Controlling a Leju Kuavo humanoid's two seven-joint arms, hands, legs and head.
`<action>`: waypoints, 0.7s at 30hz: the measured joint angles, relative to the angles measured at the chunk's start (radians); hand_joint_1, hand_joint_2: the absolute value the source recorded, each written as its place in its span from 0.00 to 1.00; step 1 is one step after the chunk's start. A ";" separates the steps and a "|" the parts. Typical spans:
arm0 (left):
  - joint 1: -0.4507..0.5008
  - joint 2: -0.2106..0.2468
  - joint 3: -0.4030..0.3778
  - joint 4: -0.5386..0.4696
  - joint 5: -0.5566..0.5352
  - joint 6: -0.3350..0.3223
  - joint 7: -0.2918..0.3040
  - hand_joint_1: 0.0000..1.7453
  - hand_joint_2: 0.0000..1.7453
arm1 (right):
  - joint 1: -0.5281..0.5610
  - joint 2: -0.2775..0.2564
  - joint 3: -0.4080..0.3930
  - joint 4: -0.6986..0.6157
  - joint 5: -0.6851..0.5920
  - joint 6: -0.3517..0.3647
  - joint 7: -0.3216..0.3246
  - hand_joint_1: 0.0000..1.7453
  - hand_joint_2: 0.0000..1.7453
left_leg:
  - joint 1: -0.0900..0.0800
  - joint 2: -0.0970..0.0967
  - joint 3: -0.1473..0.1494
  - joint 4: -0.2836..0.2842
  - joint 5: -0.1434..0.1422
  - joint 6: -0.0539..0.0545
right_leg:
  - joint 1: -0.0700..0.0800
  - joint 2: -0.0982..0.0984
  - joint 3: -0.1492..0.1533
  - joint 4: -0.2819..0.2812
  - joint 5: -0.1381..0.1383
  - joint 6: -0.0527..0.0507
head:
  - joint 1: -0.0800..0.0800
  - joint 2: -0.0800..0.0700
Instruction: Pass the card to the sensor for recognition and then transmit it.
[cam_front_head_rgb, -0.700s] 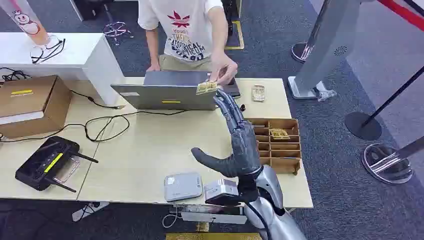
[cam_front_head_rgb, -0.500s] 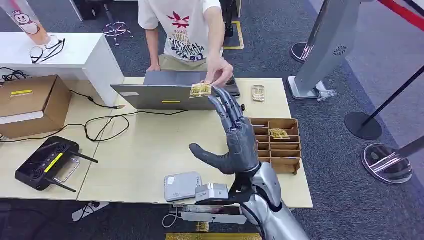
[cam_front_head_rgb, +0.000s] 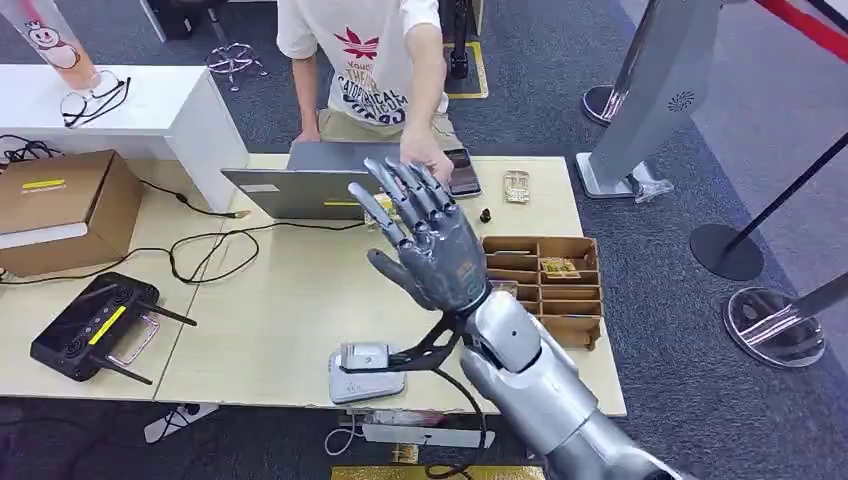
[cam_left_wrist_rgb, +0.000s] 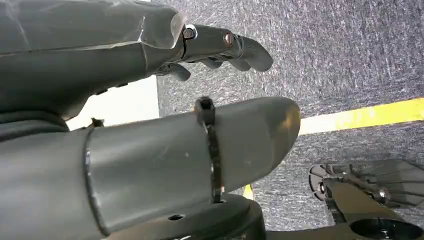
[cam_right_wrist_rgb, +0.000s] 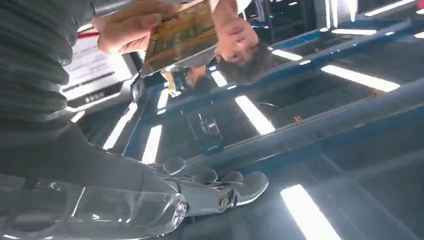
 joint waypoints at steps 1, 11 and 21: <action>0.000 0.000 -0.001 0.000 0.001 0.000 0.000 0.00 0.00 | -0.011 -0.001 0.003 0.012 0.006 0.000 0.007 0.00 1.00 | 0.000 0.000 0.000 0.000 0.000 0.000 | 0.000 0.000 0.000 0.000 0.000 0.000 | 0.000 0.000; 0.003 0.003 -0.014 -0.002 0.014 0.005 -0.012 0.00 0.00 | -0.072 -0.003 0.011 0.077 0.022 0.005 0.040 0.07 1.00 | 0.000 0.000 0.000 0.000 0.000 0.000 | 0.000 0.000 0.000 0.000 0.000 0.000 | 0.000 0.000; 0.008 0.003 -0.014 -0.002 0.022 0.008 -0.021 0.00 0.00 | -0.075 -0.004 0.013 0.075 0.014 0.023 0.045 0.87 1.00 | 0.000 0.000 0.000 0.000 0.000 0.000 | 0.000 0.000 0.000 0.000 0.000 0.000 | 0.000 0.000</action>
